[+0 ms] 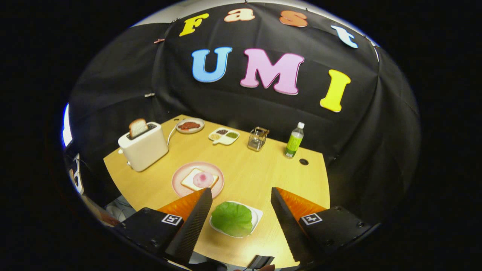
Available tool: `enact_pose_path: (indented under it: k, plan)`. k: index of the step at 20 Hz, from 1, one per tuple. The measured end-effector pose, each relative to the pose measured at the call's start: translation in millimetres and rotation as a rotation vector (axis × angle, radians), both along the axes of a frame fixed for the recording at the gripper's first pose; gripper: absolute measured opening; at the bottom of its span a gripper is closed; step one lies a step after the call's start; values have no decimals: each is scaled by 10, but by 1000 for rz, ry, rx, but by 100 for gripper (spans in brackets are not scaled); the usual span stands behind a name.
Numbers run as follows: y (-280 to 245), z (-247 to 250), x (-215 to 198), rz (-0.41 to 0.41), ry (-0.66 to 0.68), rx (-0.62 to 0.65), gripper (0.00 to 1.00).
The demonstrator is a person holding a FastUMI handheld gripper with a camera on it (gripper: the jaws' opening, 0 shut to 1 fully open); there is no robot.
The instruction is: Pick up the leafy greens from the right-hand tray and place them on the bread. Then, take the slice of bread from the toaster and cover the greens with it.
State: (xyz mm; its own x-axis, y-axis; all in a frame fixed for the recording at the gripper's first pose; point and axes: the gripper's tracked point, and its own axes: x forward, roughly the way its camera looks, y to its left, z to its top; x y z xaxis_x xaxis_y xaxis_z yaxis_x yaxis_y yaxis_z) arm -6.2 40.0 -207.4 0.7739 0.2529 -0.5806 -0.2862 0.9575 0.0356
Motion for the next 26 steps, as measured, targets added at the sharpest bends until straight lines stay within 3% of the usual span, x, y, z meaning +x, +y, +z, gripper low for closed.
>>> enact_pose_path:
  k: [4, 12, 20, 26]
  plan:
    - [138, -633, -76, 76, 188, 12, 98]
    - [163, -1686, 4, 113, 446, -21, 96]
    - [319, -2190, -60, 200, 567, -106, 92]
    - [281, -2275, -123, 188, 628, -129, 88]
